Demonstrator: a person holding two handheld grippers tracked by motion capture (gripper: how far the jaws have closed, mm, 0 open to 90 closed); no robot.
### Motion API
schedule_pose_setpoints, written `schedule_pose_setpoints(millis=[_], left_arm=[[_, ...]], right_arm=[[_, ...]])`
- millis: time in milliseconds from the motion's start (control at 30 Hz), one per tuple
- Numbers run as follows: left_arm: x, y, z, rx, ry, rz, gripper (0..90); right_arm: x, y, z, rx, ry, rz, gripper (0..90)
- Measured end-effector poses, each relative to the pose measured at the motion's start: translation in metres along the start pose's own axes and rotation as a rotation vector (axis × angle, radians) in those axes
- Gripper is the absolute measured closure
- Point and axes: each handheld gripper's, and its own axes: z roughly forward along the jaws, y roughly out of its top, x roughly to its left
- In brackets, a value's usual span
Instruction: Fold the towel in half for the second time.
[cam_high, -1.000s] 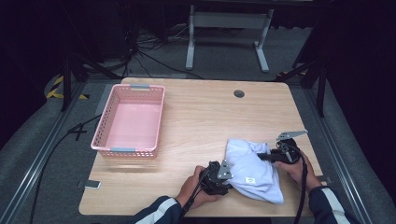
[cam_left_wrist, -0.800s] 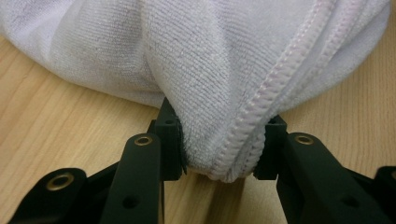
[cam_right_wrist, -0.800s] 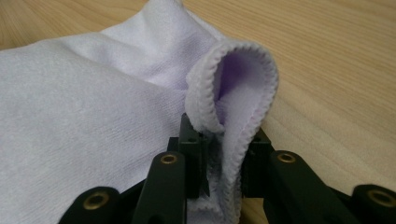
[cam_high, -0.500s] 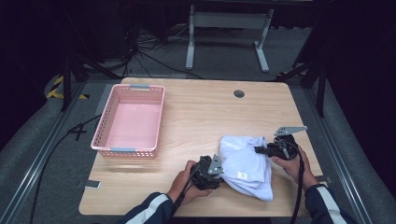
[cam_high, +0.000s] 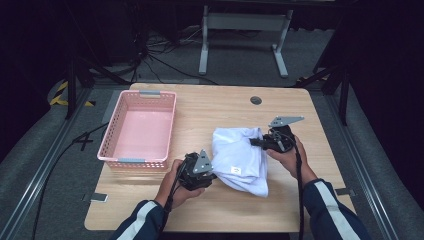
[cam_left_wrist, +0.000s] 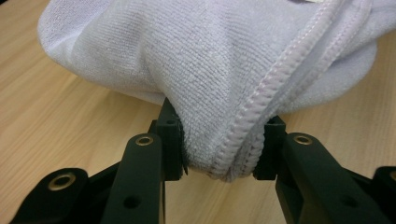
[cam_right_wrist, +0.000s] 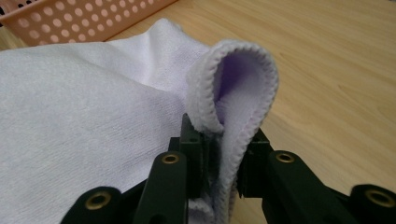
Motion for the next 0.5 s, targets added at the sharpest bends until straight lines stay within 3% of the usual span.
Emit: schedule_pose_setpoints(millis=[167, 333, 500], left_arm=[[0.009, -0.005, -0.015, -0.025, 0.043, -0.027, 64.0], [0.019, -0.010, -0.037, -0.049, 0.114, -0.037, 64.1], [0.029, -0.016, -0.060, -0.089, 0.181, -0.077, 64.2]], right_arm=[[0.005, 0.021, 0.014, -0.015, 0.019, -0.019, 76.2], [0.015, 0.047, 0.028, -0.035, 0.041, -0.053, 76.2], [0.025, 0.070, 0.041, -0.058, 0.072, -0.081, 76.2]])
